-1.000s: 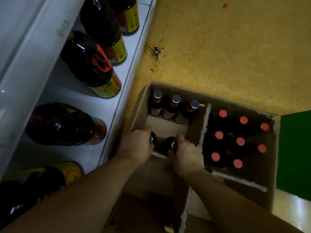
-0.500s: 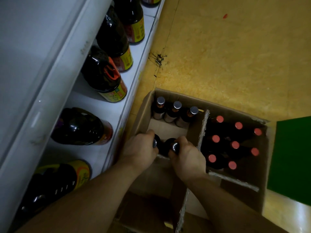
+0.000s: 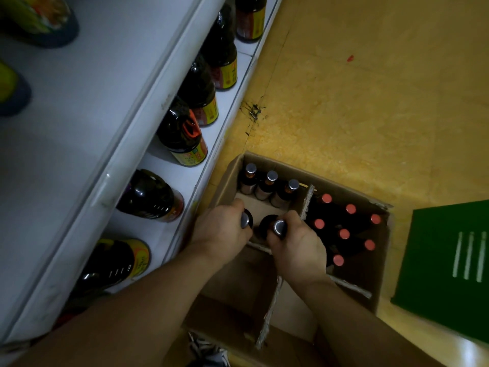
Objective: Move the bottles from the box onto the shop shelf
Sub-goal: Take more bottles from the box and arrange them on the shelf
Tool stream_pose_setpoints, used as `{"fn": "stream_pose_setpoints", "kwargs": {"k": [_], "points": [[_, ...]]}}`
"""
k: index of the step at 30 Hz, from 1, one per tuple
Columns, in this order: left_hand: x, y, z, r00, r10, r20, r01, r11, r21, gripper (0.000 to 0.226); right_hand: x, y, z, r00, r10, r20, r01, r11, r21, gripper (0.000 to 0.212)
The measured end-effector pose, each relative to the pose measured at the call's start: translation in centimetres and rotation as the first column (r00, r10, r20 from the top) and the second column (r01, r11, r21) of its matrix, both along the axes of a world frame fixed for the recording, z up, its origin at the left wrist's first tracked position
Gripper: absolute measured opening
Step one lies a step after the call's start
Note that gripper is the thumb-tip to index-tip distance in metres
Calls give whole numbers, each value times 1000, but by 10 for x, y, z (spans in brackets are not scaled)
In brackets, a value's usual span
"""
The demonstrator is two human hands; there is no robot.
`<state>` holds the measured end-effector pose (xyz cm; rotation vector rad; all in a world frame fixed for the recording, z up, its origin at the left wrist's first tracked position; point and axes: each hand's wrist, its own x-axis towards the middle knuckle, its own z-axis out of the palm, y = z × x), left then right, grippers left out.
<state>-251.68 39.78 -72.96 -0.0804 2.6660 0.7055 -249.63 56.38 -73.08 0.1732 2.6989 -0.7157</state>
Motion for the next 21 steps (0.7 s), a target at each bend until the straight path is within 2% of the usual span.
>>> {"fn": "stream_pose_setpoints", "kwargs": {"k": [15,21], "points": [[32,31,131,991,75,-109,-78,997,-27,26,14,25,137,996,67,-66,-66,998,22,17],[54,41,181,990,97,-98,-101,994,-37,28,28,30,190,995,64,-78,-63,998,21,18]]}}
